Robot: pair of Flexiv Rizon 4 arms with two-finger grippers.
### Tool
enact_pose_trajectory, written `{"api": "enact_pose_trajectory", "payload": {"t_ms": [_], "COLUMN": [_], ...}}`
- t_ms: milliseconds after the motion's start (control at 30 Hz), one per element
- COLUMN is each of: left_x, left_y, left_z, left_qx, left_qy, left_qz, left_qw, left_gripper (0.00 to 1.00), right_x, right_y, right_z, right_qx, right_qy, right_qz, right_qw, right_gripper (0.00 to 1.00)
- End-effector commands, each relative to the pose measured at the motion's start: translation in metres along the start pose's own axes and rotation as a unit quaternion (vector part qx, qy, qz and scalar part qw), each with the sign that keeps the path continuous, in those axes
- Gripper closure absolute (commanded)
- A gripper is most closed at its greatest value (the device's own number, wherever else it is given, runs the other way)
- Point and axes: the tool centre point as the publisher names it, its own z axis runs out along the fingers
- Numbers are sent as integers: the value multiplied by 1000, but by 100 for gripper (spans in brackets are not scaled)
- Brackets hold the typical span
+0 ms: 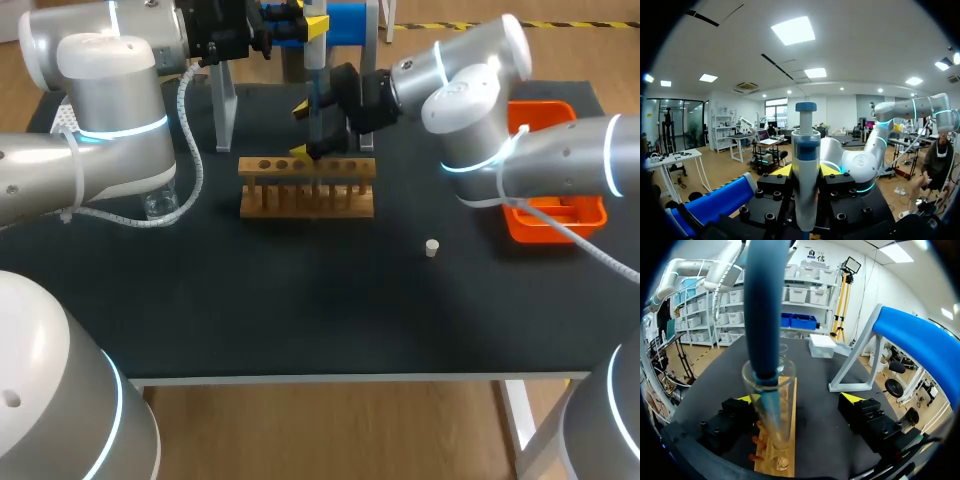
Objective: Invert the test tube, pick up the pipette, mount the tip to pipette, aspirate from beaker and dispense into the tube, eject the tip, return the pipette, and cap with the stopper.
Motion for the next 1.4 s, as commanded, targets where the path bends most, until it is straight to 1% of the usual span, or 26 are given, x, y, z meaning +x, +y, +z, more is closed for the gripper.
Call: {"api": "enact_pose_trajectory", "payload": {"t_ms": [33, 700, 1400], "left_x": [0, 0, 6], "left_y": [-1, -1, -19], "left_z": [0, 0, 1], "left_qx": [-1, -1, -10], "left_qy": [0, 0, -4], "left_qz": [0, 0, 15], "left_qw": [1000, 1000, 1000], "left_gripper": [100, 100, 100], "right_x": [-2, -2, -2], "right_y": [2, 2, 2], "right_z": [-2, -2, -2], "right_qx": [7, 10, 10], "right_qy": [5, 3, 3], "right_qz": [1, 1, 1], "right_qw": [1000, 1000, 1000], "right_gripper": [0, 0, 0]}}
